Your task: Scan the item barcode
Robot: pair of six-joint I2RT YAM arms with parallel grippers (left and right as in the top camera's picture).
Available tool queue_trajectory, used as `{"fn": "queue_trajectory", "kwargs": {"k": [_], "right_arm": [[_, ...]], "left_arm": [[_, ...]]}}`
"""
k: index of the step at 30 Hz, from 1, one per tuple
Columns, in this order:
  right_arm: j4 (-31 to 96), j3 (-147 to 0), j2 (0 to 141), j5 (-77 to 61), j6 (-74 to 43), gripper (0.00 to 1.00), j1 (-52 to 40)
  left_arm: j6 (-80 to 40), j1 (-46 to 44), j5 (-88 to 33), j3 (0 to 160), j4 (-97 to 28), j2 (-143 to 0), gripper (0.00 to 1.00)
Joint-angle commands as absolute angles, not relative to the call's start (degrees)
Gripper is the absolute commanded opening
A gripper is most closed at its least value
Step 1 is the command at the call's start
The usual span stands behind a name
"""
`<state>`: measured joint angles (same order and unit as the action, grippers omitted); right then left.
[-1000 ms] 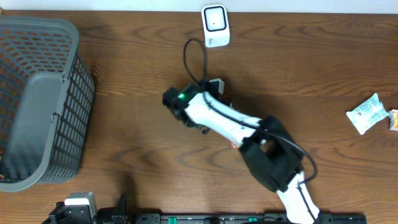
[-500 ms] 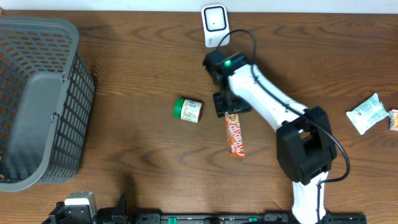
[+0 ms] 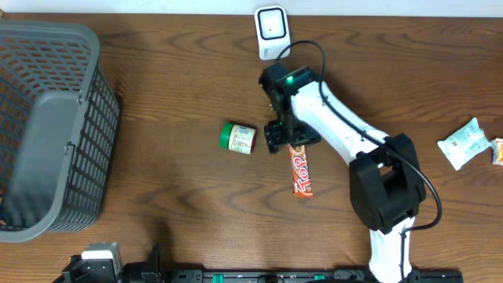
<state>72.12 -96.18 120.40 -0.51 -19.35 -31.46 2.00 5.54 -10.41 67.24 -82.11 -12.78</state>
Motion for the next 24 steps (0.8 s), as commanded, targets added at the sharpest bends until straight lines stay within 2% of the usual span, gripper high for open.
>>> {"fn": "queue_trajectory", "kwargs": {"k": [1, 4, 9, 13, 20, 21, 22, 23, 24], "right_arm": [[71.0, -92.0, 120.2, -0.5, -23.7, 0.75, -31.8], [68.6, -88.3, 120.2, -0.5, -25.8, 0.66, -31.7], [66.0, -84.5, 120.2, 0.5, -27.5, 0.65, -31.8], [64.4, -83.7, 120.2, 2.8, -27.7, 0.59, -31.5], [61.7, -83.8, 120.2, 3.7, -27.7, 0.29, -31.4], [61.7, -84.2, 120.2, 3.0, -27.6, 0.22, -31.4], [62.3, -84.8, 120.2, 1.7, -27.6, 0.08, -31.3], [63.4, -85.9, 120.2, -0.5, -27.5, 0.01, -31.1], [64.6, -87.2, 120.2, -2.7, -26.9, 0.01, -30.9]], "left_arm": [[2.9, 5.8, -11.0, 67.4, -82.0, -12.6, 0.98], [2.9, 5.8, -11.0, 67.4, -82.0, -12.6, 0.98], [2.9, 5.8, -11.0, 67.4, -82.0, -12.6, 0.98], [2.9, 5.8, -11.0, 67.4, -82.0, -12.6, 0.98], [2.9, 5.8, -11.0, 67.4, -82.0, -12.6, 0.98], [2.9, 5.8, -11.0, 67.4, -82.0, -12.6, 0.98], [2.9, 5.8, -11.0, 67.4, -82.0, -12.6, 0.98], [2.9, 5.8, -11.0, 67.4, -82.0, -12.6, 0.98], [2.9, 5.8, -11.0, 67.4, -82.0, -12.6, 0.98]]}}
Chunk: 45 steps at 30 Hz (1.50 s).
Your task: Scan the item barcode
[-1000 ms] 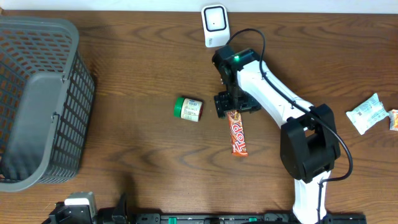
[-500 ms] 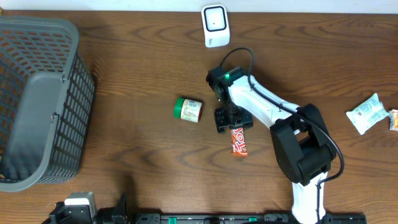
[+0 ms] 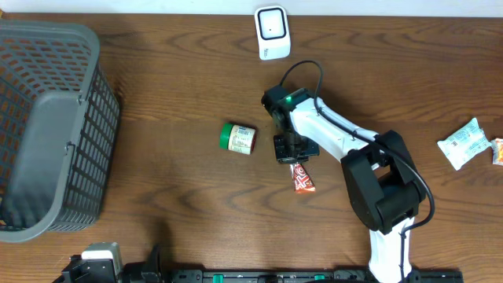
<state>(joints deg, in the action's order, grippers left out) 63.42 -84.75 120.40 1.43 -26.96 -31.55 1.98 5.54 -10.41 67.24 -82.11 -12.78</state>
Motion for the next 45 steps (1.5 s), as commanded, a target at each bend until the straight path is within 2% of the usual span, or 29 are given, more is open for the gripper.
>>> {"fn": "queue_trajectory", "kwargs": {"k": [1, 5, 9, 16, 20, 28, 31, 35, 45], "right_arm": [[67.3, -90.3, 120.2, -7.5, -23.6, 0.01, -30.1], [73.9, -97.3, 120.2, -18.2, -12.3, 0.01, -28.0], [80.4, -101.7, 120.2, -23.1, -5.4, 0.01, -26.6], [90.2, -104.1, 120.2, -58.0, 28.9, 0.01, -22.7], [92.5, -104.1, 120.2, -65.3, 33.3, 0.01, -20.3], [96.8, -104.1, 120.2, -87.8, 59.9, 0.01, -19.1], [94.0, -104.9, 120.1, -89.5, 65.1, 0.01, -19.2], [89.0, -106.3, 120.0, -89.5, 62.9, 0.01, -19.2], [75.0, -113.3, 119.8, -89.5, 67.4, 0.01, -17.9]], "left_arm": [[2.9, 5.8, -11.0, 67.4, -82.0, -12.6, 0.98], [2.9, 5.8, -11.0, 67.4, -82.0, -12.6, 0.98], [2.9, 5.8, -11.0, 67.4, -82.0, -12.6, 0.98], [2.9, 5.8, -11.0, 67.4, -82.0, -12.6, 0.98], [2.9, 5.8, -11.0, 67.4, -82.0, -12.6, 0.98], [2.9, 5.8, -11.0, 67.4, -82.0, -12.6, 0.98], [2.9, 5.8, -11.0, 67.5, -82.0, -12.6, 0.98], [2.9, 5.8, -11.0, 67.4, -82.0, -12.6, 0.98], [2.9, 5.8, -11.0, 67.4, -82.0, -12.6, 0.98]]}}
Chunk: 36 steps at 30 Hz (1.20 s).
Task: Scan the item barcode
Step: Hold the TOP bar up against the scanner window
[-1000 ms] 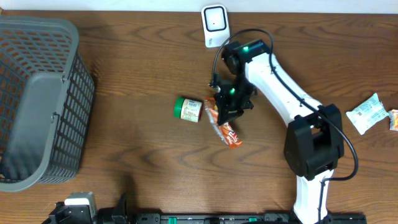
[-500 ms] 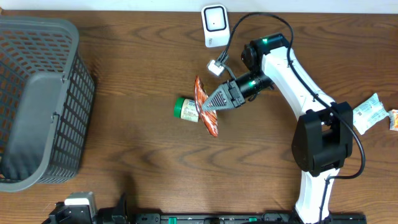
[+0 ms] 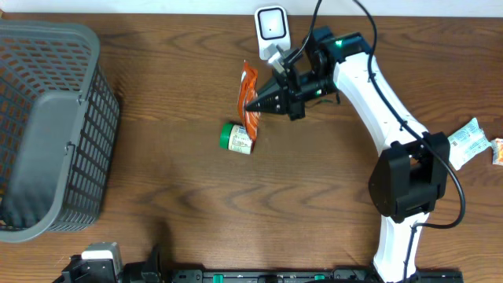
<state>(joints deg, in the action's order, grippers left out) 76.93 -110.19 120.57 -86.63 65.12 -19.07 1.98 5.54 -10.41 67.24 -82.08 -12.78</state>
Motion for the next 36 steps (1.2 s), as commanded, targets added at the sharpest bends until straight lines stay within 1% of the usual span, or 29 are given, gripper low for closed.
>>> {"fn": "queue_trajectory", "kwargs": {"k": [1, 11, 13, 16, 18, 21, 23, 25, 36], "right_arm": [[72.7, -114.2, 119.8, -89.5, 67.4, 0.01, -17.9], [55.5, -120.9, 119.8, -89.5, 67.4, 0.01, -20.6], [53.0, -120.9, 119.8, -89.4, 67.4, 0.01, -21.6], [52.9, -120.8, 119.8, -86.7, 67.4, 0.01, -23.2], [52.4, -120.9, 119.8, -88.2, 70.9, 0.01, -23.9], [51.6, -120.8, 119.9, -89.5, 82.1, 0.01, -24.4], [50.0, -120.8, 119.9, -89.5, 87.5, 0.01, -24.8], [47.7, -120.8, 119.9, -89.5, 88.9, 0.01, -25.5], [30.8, -120.8, 119.9, -89.5, 88.9, 0.01, -32.2]], "left_arm": [[2.9, 5.8, -11.0, 67.4, -82.0, -12.6, 0.98], [2.9, 5.8, -11.0, 67.5, -82.0, -12.6, 0.98], [2.9, 5.8, -11.0, 67.4, -82.0, -12.6, 0.98], [2.9, 5.8, -11.0, 67.4, -82.0, -12.6, 0.98], [2.9, 5.8, -11.0, 67.4, -82.0, -12.6, 0.98], [2.9, 5.8, -11.0, 67.4, -82.0, -12.6, 0.98], [2.9, 5.8, -11.0, 67.4, -82.0, -12.6, 0.98], [2.9, 5.8, -11.0, 67.4, -82.0, -12.6, 0.98], [2.9, 5.8, -11.0, 67.4, -82.0, -12.6, 0.98]]}}
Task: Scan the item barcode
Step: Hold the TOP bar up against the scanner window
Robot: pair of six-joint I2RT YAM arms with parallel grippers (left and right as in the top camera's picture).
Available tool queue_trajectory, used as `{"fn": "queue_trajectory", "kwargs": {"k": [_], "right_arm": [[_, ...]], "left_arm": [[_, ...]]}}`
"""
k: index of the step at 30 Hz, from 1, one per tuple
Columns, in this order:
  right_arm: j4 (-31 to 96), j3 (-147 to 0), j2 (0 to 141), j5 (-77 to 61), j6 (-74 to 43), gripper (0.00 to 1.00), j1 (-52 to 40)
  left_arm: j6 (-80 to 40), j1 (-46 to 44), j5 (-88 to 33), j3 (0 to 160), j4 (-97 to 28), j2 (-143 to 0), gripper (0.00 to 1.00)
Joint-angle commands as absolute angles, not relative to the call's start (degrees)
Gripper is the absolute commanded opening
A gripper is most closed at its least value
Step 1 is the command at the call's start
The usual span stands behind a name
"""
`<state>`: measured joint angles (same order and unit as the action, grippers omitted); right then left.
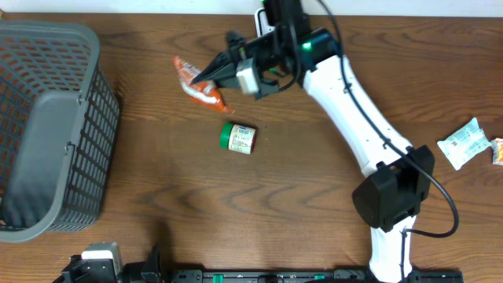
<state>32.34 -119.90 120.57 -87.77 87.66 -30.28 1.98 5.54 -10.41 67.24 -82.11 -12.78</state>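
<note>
In the overhead view my right gripper [212,75] is shut on an orange-red candy bar [195,77] and holds it up over the table, left of the top centre. The bar points left and slightly down from the fingertips. The right arm [354,110] reaches across from the lower right. It covers nearly all of the white barcode scanner [258,13] at the table's far edge, so only a sliver shows. The left gripper is out of view.
A small green-lidded jar [237,137] lies on its side just below the held bar. A large grey mesh basket [47,118] fills the left side. A white snack packet [464,143] lies at the right edge.
The right gripper, still holding the candy bar, has moved from beside the scanner to farther left and back. The bar now points left instead of hanging near the jar.
The right gripper was down at the top end of the candy bar lying on the table right of the jar. Then it covered most of the bar. Later it held the bar up near the scanner, and now holds it farther left.
</note>
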Motion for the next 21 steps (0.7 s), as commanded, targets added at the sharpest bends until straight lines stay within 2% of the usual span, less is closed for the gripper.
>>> {"fn": "queue_trajectory", "kwargs": {"k": [1, 15, 18, 21], "right_arm": [[29.6, -120.8, 119.9, -89.5, 88.8, 0.01, -32.7], [28.5, -120.8, 119.9, -89.5, 84.9, 0.01, -33.8], [28.6, -120.8, 119.9, -89.5, 78.0, 0.01, -33.7], [30.9, -120.7, 119.9, -89.5, 63.9, 0.01, -33.5]], "left_arm": [[2.9, 5.8, -11.0, 67.4, -82.0, -12.6, 0.98], [2.9, 5.8, -11.0, 67.4, -82.0, -12.6, 0.98], [2.9, 5.8, -11.0, 67.4, -82.0, -12.6, 0.98], [2.9, 5.8, -11.0, 67.5, -82.0, -12.6, 0.98]]}}
